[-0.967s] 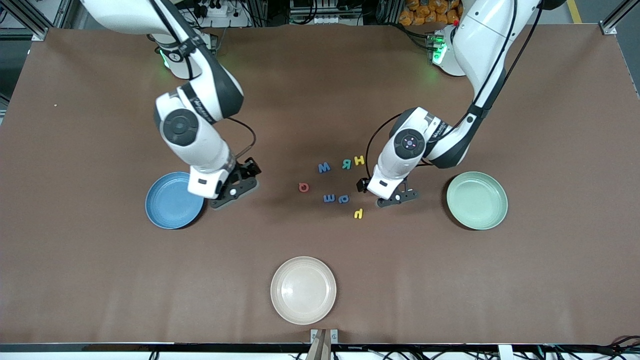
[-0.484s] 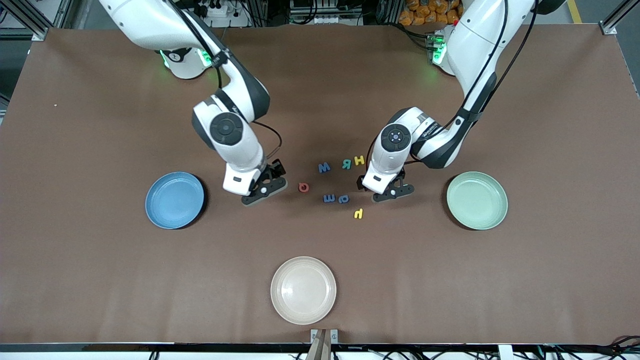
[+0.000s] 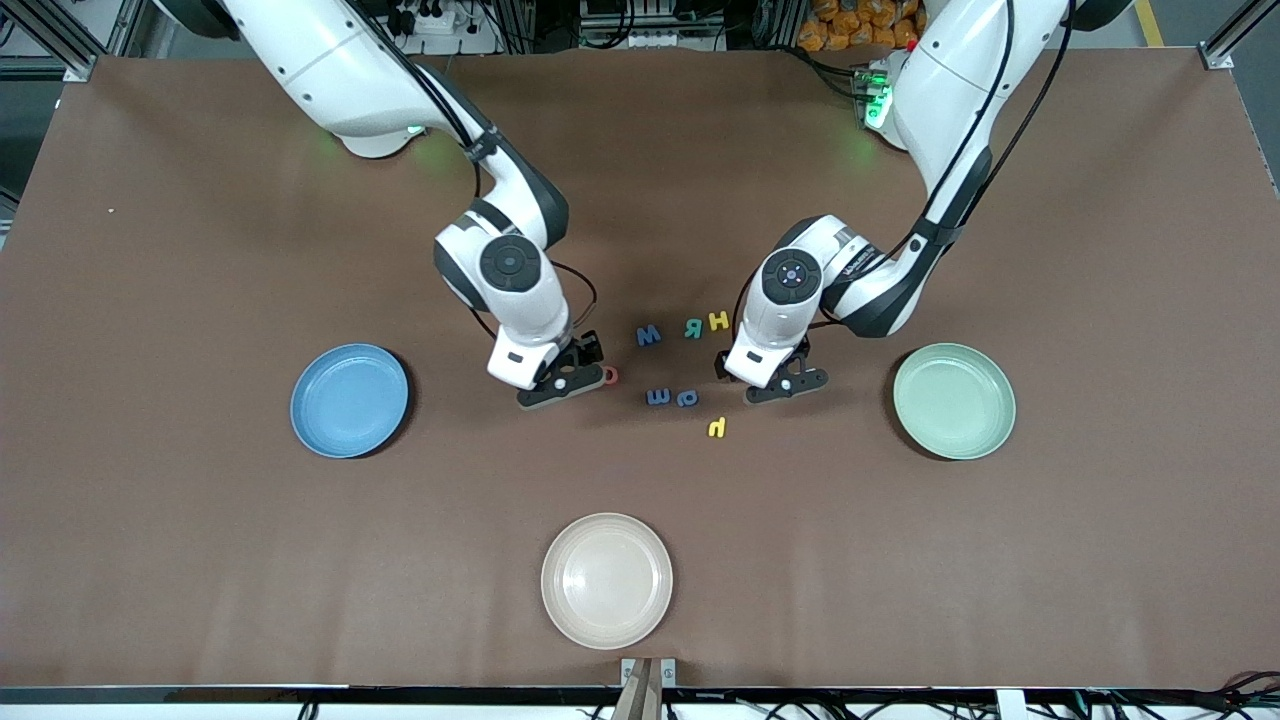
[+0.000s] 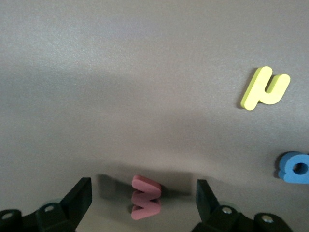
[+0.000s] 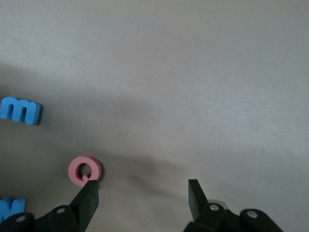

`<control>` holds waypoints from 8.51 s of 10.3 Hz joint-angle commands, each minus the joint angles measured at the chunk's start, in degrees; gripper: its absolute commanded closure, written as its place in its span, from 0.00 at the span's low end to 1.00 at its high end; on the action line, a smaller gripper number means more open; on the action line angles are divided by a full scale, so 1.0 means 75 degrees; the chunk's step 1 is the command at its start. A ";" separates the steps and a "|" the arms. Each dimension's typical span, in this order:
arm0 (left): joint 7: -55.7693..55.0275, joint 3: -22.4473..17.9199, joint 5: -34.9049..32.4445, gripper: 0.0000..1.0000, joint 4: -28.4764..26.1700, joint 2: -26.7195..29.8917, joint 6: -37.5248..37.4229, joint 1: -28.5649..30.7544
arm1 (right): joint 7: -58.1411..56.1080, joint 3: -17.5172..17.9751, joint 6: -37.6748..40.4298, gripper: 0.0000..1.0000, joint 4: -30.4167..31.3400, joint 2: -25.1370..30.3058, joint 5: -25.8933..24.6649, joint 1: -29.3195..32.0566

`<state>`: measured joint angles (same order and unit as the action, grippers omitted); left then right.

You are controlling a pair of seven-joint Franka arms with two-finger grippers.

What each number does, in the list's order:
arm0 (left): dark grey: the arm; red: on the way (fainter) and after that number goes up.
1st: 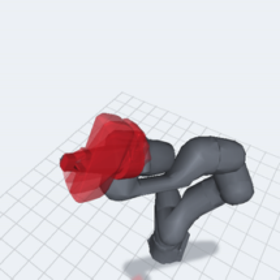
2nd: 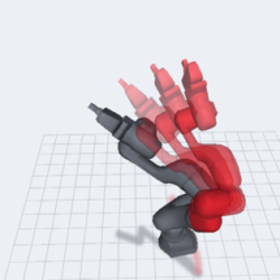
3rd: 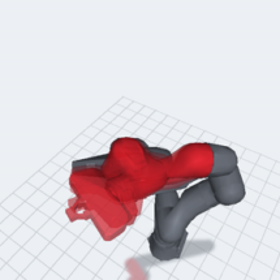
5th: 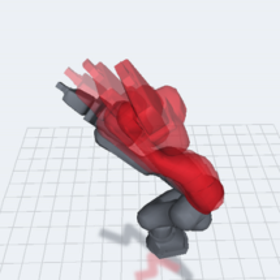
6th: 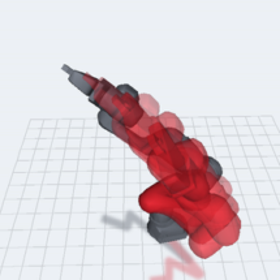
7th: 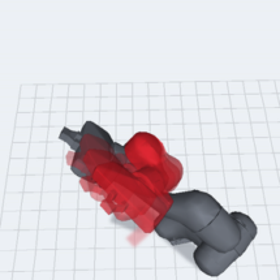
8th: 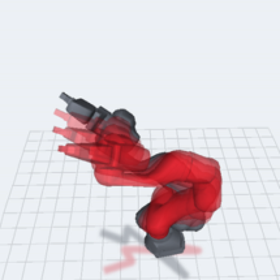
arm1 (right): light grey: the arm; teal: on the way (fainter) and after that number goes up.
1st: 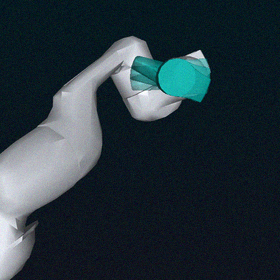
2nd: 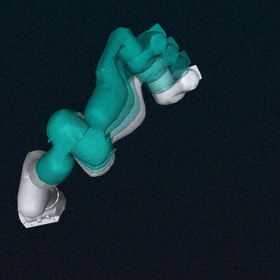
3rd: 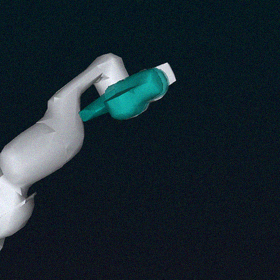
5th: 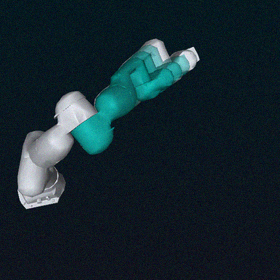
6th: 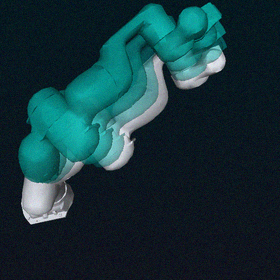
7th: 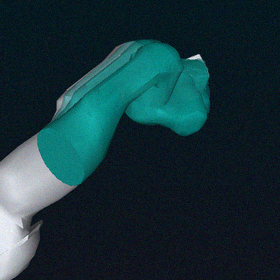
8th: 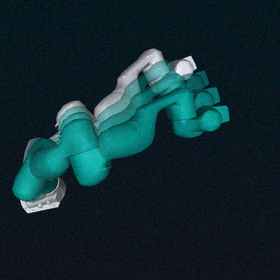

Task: Sort uppercase to blue plate, lowercase to green plate
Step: 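Grasp the pink m with the left gripper while the right gripper grasps Q, then carry the m and Q to the green and blue plates with both grippers, then open both grippers to drop the m and Q onto the plates, then reach the left gripper to the yellow letter while the right gripper withdraws, then grasp the yellow letter with the left gripper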

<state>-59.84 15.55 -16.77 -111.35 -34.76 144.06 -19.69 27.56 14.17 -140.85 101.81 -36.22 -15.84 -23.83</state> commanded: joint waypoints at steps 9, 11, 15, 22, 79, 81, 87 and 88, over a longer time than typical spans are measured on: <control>-0.0377 0.0082 -0.0307 0.38 -0.0107 -0.0005 0.0222 -0.0011 | 0.1903 0.0396 0.0066 0.18 -0.0930 -0.1018 -0.1896 -0.0350; -0.0388 0.0118 -0.0447 0.44 -0.0107 -0.0017 0.0222 0.0001 | 0.2218 0.0489 0.0066 0.20 -0.0918 -0.1030 -0.1883 -0.0338; -0.0715 0.0176 -0.0995 0.68 -0.0107 -0.0087 0.0222 0.0001 | 0.2595 0.0642 0.0066 0.21 -0.0906 -0.1065 -0.1872 -0.0303; -0.0147 0.0223 -0.1127 1.00 -0.0095 0.0180 -0.0150 0.0257 | 0.2607 0.0678 0.0066 0.29 -0.0883 -0.1159 -0.1860 -0.0186; 0.2717 0.0259 -0.0740 0.26 0.2858 -0.1845 -0.0036 -0.0010 | -0.1882 -0.0225 0.5140 0.00 -0.0156 0.4970 0.2886 0.3061; 0.2729 0.0235 -0.0868 0.41 0.2846 -0.1845 -0.0036 -0.0022 | -0.1754 -0.0202 0.5221 0.00 -0.0599 0.5005 0.2898 0.3061; 0.2705 0.0212 -0.1033 0.61 0.2799 -0.1869 -0.0047 -0.0116 | -0.1612 -0.0213 0.5152 0.00 -0.0695 0.4959 0.2945 0.3084; 0.2705 0.0212 -0.1115 0.68 0.2799 -0.1869 -0.0047 -0.0116 | -0.1577 -0.0213 0.5152 0.01 -0.0695 0.4959 0.3003 0.3084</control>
<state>-37.82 17.91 -22.63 -90.27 -48.08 143.57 -19.89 14.60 12.29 -102.85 97.66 1.38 5.45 -1.06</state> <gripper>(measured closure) 0.604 0.004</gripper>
